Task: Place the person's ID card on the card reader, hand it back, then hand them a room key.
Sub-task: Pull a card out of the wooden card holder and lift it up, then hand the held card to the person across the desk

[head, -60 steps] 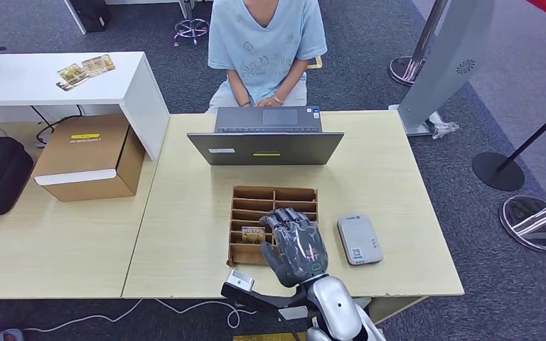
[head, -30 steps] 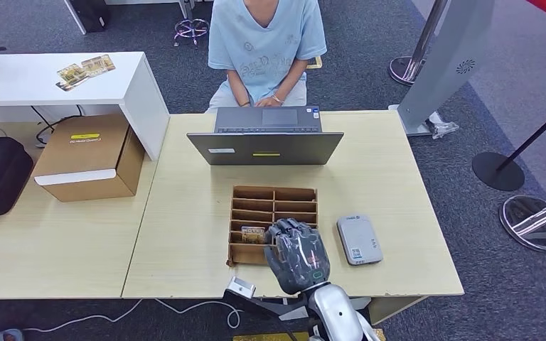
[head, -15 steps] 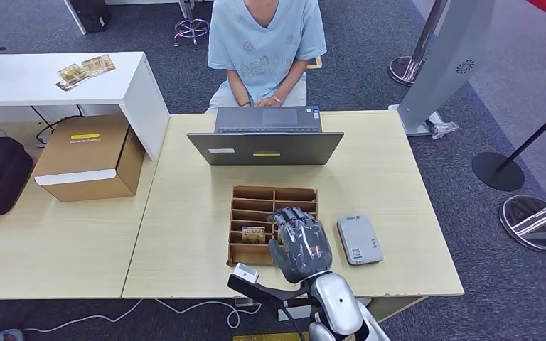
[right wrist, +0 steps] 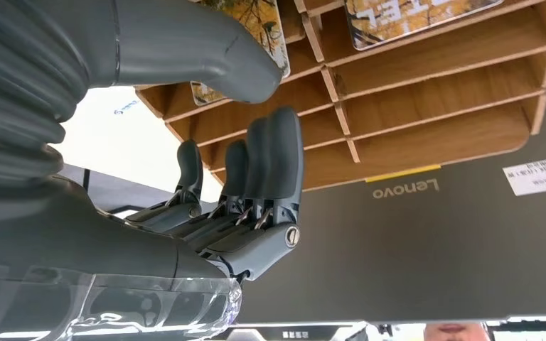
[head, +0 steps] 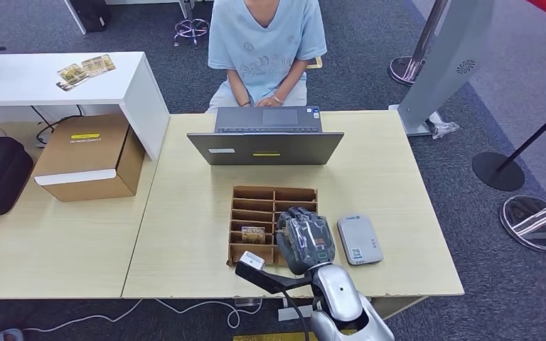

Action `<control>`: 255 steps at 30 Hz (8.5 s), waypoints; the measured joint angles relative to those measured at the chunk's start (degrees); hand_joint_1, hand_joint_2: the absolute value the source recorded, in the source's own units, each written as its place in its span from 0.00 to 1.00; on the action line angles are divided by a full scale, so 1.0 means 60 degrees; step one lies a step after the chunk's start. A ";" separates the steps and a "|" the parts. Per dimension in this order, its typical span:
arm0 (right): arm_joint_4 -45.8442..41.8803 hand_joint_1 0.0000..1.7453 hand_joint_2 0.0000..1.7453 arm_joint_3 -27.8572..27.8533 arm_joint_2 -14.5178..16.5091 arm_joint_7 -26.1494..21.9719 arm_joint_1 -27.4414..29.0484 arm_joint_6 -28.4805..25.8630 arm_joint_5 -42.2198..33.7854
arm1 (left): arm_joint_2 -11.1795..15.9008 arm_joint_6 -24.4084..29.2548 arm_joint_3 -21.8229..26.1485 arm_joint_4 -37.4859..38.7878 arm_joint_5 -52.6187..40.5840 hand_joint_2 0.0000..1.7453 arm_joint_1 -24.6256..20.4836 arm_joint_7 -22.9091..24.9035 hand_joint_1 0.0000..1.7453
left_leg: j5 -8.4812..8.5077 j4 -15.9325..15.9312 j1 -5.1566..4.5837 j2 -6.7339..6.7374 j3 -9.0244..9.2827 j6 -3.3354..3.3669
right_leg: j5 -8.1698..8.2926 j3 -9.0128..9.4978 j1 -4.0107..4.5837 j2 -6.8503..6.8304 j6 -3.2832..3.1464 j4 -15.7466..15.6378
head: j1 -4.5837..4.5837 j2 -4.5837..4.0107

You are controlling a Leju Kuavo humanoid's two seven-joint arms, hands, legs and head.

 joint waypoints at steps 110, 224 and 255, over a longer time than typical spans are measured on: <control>-0.1380 0.95 1.00 -0.0484 -0.0074 0.0121 0.0274 0.0143 -0.0093 | -0.0249 0.1211 -0.1346 0.0000 -0.2184 1.00 -0.0229 -0.2307 0.00 | 0.0008 0.0010 -0.0026 0.0020 0.0013 -0.0002 | 0.0023 -0.0025 -0.0024 0.0050 0.0013 -0.0003 | -0.0004 0.0000; 0.6141 1.00 1.00 0.0284 0.0735 -0.0900 -0.8985 0.0231 -0.1067 | -0.0348 0.3893 0.0781 0.0004 0.0687 1.00 0.0861 -0.2480 0.00 | 0.0034 0.0012 -0.0063 0.0020 0.0014 0.0014 | 0.0057 -0.0033 -0.0057 0.0058 0.0031 0.0005 | -0.0003 0.0000; 0.6772 0.00 1.00 0.0174 0.0677 -0.0970 -0.9224 0.0033 -0.1115 | -0.0496 0.4694 0.2027 0.0004 0.1960 1.00 0.1277 -0.2929 0.00 | 0.0034 0.0014 -0.0061 0.0025 0.0015 0.0014 | 0.0059 -0.0037 -0.0056 0.0063 0.0032 0.0004 | -0.0001 0.0000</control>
